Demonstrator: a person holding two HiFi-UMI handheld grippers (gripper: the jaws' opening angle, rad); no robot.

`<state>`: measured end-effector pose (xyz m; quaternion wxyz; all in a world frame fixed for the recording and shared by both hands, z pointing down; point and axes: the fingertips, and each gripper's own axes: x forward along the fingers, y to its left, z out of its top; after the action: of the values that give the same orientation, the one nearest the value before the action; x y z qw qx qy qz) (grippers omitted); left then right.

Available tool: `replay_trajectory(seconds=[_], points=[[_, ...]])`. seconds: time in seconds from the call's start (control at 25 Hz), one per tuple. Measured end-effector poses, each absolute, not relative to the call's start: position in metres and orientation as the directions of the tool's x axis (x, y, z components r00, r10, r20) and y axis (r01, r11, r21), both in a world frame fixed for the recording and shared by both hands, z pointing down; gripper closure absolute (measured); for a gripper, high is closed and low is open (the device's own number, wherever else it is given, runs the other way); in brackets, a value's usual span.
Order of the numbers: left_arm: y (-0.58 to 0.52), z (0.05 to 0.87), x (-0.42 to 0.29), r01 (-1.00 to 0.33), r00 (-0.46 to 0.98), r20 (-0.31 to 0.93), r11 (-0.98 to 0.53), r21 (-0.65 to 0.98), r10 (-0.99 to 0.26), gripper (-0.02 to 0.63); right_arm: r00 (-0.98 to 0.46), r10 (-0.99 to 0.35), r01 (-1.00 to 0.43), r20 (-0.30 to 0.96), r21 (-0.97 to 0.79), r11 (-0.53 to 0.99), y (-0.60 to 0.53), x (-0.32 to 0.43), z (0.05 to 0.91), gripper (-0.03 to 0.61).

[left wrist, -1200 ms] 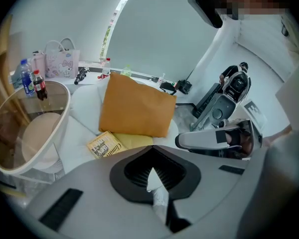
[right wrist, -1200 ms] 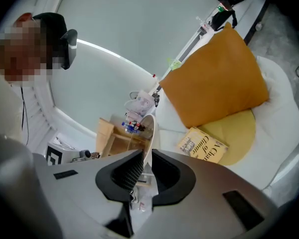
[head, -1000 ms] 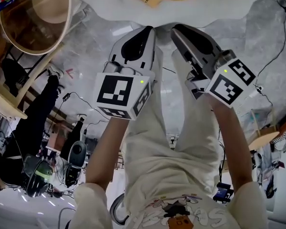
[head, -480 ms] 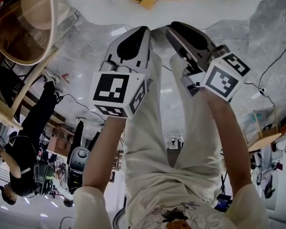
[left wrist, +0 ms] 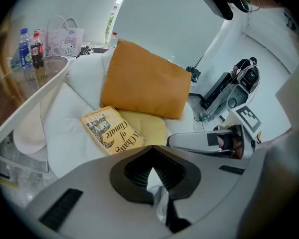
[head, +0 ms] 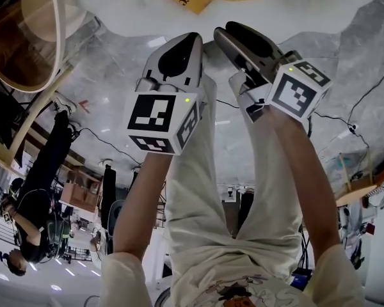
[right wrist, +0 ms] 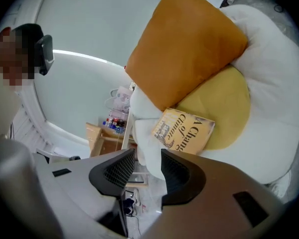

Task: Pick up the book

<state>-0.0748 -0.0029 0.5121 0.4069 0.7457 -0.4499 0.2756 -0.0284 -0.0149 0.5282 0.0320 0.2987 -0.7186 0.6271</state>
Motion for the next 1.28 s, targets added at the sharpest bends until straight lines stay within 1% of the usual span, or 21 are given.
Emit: replay_trajectory(seconds=[0.16,0.32,0.48,0.8,1.04,1.28], points=[[-0.004,0.521,-0.075,-0.9,0.434,0.779,-0.262,0.35,-0.453,0.607,-0.808,-0.423,-0.438,0.41,-0.898,-0.035,-0.017,-0.025,0.548,0.39],[0.0,0.539,-0.073,-0.903,0.423,0.79,-0.28,0.326,-0.444,0.607,-0.81,-0.464,-0.381,0.358,-0.923,-0.048,-0.022,-0.031,0.565,0.382],[0.001,0.561,-0.076,-0.909,0.407,0.809,-0.271,0.316,-0.423,0.607,-0.802,-0.491,-0.354,0.342,-0.932,-0.071,-0.027,-0.036,0.586,0.376],[0.004,0.593,-0.057,-0.898,0.425,0.817,-0.298,0.325,-0.389,0.607,-0.77,-0.505,-0.362,0.39,-0.919,-0.157,-0.024,-0.026,0.631,0.354],[0.014,0.615,-0.055,-0.903,0.411,0.831,-0.293,0.314,-0.375,0.607,-0.768,-0.529,-0.317,0.361,-0.932,-0.176,-0.018,-0.028,0.655,0.354],[0.016,0.63,-0.056,-0.905,0.405,0.842,-0.286,0.315,-0.355,0.607,-0.752,-0.54,-0.32,0.378,-0.925,-0.203,-0.018,-0.031,0.677,0.353]])
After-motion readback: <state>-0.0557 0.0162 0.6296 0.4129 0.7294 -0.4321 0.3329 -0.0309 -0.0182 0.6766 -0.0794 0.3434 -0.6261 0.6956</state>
